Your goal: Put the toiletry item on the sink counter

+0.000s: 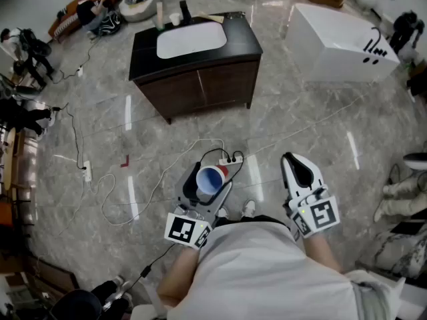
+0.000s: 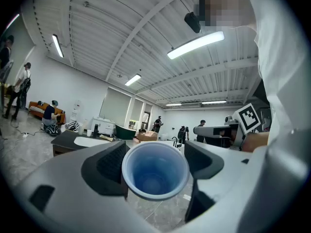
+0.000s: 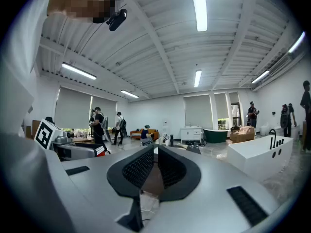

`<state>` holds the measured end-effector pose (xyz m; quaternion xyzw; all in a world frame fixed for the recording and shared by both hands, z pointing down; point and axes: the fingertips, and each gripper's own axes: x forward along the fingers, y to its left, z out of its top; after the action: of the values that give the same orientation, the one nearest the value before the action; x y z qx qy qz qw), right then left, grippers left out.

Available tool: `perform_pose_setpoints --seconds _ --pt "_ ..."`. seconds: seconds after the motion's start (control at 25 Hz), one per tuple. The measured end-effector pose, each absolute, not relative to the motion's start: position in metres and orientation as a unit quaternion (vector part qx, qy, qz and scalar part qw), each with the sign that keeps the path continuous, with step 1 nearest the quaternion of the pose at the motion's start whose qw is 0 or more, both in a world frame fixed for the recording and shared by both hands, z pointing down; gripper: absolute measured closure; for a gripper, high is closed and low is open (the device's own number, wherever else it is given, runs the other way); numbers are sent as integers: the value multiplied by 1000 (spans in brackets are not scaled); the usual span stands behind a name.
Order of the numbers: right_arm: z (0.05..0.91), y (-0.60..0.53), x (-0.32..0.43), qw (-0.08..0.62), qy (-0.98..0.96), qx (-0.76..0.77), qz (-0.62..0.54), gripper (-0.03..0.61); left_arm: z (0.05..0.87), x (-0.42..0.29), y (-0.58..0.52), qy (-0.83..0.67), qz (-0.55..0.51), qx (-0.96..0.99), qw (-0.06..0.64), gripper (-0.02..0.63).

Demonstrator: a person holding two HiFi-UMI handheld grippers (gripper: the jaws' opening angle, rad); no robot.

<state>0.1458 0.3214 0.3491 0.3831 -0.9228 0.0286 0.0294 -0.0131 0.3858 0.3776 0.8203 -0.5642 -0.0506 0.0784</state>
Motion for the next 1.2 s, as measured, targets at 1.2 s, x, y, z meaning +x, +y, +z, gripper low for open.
perform_pose_setpoints --seconds 1.2 --pt "355 335 121 28 -913 404 49 525 399 -50 388 -541 -56 831 114 235"
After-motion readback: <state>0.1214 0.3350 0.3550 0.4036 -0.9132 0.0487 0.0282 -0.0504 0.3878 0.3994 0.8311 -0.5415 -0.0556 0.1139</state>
